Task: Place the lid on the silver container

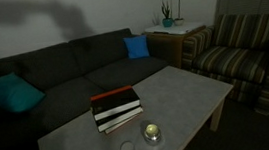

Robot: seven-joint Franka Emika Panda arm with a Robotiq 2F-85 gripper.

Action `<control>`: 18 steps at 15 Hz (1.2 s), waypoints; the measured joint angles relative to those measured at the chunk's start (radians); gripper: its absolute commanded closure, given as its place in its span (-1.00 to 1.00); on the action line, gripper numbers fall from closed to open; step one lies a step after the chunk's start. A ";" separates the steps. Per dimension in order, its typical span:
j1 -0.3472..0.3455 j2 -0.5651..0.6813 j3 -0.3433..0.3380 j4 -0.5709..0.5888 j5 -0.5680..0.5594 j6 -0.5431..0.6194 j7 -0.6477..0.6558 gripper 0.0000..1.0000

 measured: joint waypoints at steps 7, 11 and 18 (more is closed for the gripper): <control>0.000 0.000 0.000 0.000 0.000 0.000 0.000 -1.00; 0.000 0.000 0.000 0.000 0.000 0.000 0.000 -1.00; -0.017 0.012 0.038 0.006 -0.016 0.009 0.000 -1.00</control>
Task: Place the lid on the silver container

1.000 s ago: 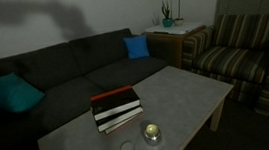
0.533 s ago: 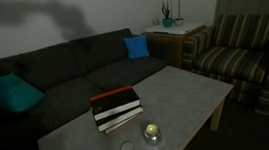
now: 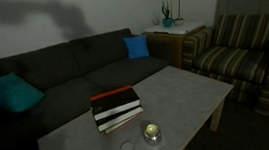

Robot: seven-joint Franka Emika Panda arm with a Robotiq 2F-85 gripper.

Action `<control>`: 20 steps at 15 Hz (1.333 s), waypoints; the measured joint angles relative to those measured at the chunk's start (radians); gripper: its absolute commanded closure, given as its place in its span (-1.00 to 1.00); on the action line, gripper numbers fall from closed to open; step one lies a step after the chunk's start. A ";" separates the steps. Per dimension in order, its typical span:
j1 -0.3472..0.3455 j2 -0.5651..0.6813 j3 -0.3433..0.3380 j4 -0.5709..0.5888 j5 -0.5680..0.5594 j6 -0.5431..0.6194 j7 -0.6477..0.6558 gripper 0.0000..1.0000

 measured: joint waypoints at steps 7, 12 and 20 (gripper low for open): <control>-0.001 0.295 0.016 0.159 0.059 -0.031 -0.125 -1.00; -0.060 0.617 0.092 0.396 0.088 -0.213 -0.217 -1.00; -0.084 0.730 0.119 0.524 0.083 -0.291 -0.220 -1.00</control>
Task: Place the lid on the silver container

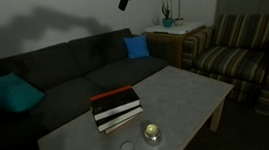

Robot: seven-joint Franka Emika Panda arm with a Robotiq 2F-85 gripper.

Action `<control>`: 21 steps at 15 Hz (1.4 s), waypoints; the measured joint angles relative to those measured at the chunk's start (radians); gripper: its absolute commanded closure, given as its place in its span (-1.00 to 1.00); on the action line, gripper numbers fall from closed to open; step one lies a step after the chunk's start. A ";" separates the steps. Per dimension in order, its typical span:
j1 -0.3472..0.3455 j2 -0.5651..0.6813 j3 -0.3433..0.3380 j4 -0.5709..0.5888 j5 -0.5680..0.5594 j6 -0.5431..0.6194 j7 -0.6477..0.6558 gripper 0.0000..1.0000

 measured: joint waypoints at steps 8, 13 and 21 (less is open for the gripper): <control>-0.009 0.019 0.092 -0.029 -0.003 0.123 0.174 -1.00; 0.031 0.113 0.166 -0.083 -0.032 0.323 0.323 -1.00; 0.003 0.330 0.194 -0.061 -0.039 0.405 0.301 -1.00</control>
